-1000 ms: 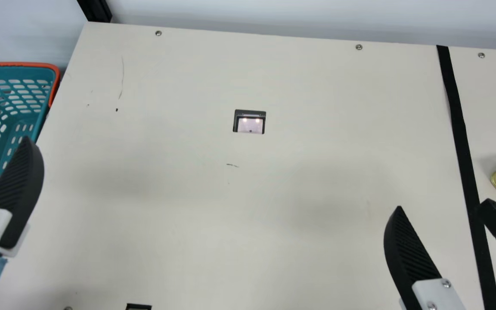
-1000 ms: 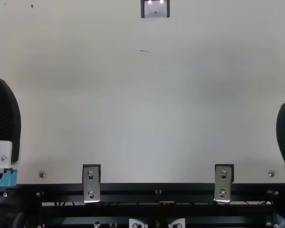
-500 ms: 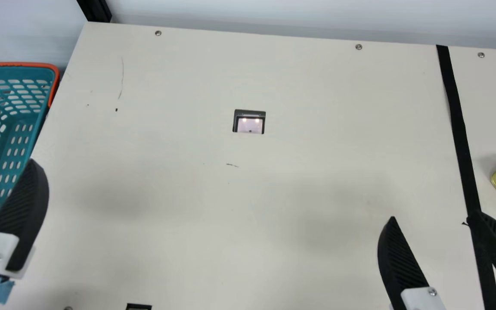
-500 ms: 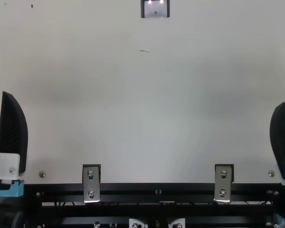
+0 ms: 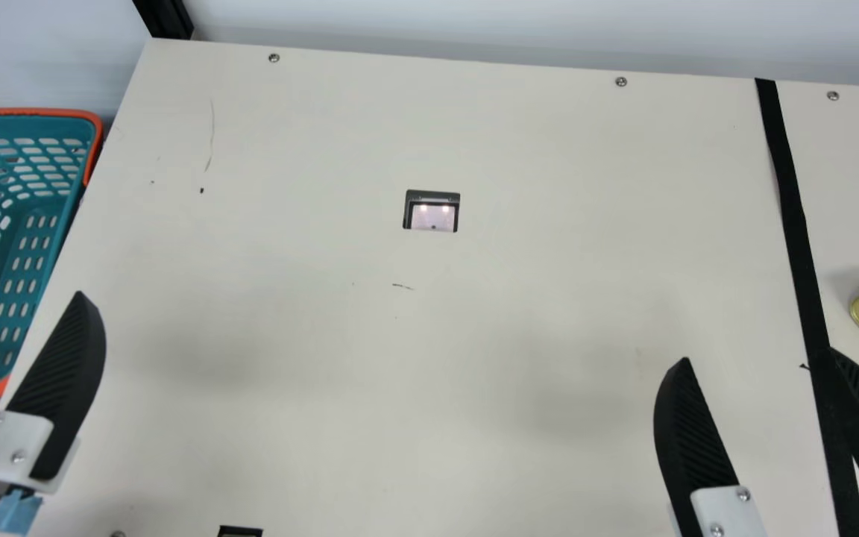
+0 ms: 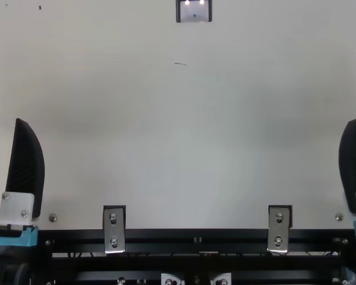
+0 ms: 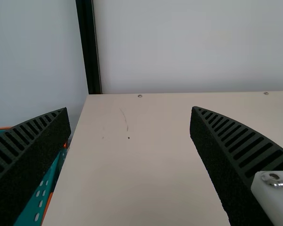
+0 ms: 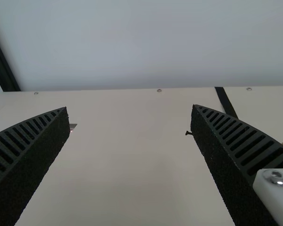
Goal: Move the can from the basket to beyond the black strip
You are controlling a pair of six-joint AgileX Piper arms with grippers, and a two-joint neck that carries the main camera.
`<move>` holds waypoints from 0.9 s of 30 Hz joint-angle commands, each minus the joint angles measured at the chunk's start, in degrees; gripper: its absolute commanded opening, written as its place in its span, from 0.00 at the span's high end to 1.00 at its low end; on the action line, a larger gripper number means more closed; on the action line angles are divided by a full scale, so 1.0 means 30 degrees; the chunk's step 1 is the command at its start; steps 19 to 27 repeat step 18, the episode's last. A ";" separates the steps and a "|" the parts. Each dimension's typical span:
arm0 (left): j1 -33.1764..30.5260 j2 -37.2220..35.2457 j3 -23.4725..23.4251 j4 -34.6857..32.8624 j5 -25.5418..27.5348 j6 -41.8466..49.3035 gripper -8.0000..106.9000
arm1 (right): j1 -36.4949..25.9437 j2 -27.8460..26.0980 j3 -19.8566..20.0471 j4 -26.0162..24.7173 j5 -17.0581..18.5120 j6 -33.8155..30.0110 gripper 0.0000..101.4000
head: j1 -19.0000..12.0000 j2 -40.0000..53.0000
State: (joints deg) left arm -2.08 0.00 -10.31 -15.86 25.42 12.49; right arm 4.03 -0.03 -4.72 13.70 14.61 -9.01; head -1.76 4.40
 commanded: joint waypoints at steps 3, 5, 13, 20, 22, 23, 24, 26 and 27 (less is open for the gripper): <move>0.0000 0.0000 0.0000 0.0012 0.0000 0.0000 0.15 | 0.0000 0.0009 0.0021 0.0018 -0.0586 0.0000 0.00 | -0.0071 -0.0012; 0.0000 0.0000 0.0000 0.0055 0.0000 0.0000 0.15 | 0.0000 0.0009 0.0021 0.0016 -0.0806 0.0000 0.00 | -0.0071 -0.0012; 0.0000 0.0000 0.0000 0.0055 0.0000 0.0000 0.15 | 0.0000 0.0009 0.0021 0.0016 -0.0809 0.0000 0.00 | -0.0071 -0.0012; 0.0000 0.0000 0.0000 0.0055 0.0000 0.0000 0.15 | 0.0000 0.0009 0.0021 0.0016 -0.0809 0.0000 0.00 | -0.0071 -0.0012; 0.0000 0.0000 0.0000 0.0055 0.0000 0.0000 0.15 | 0.0000 0.0009 0.0021 0.0016 -0.0809 0.0000 0.00 | -0.0071 -0.0012; 0.0000 0.0000 0.0000 0.0055 0.0000 0.0000 0.15 | 0.0000 0.0009 0.0021 0.0016 -0.0809 0.0000 0.00 | -0.0071 -0.0012; 0.0000 0.0000 0.0000 0.0055 0.0000 0.0000 0.15 | 0.0000 0.0009 0.0021 0.0016 -0.0809 0.0000 0.00 | -0.0071 -0.0012; 0.0000 0.0000 0.0000 0.0055 0.0000 0.0000 0.15 | 0.0000 0.0009 0.0021 0.0016 -0.0809 0.0000 0.00 | -0.0071 -0.0012; 0.0000 0.0000 0.0000 0.0055 0.0000 0.0000 0.15 | 0.0000 0.0009 0.0021 0.0016 -0.0809 0.0000 0.00 | -0.0071 -0.0012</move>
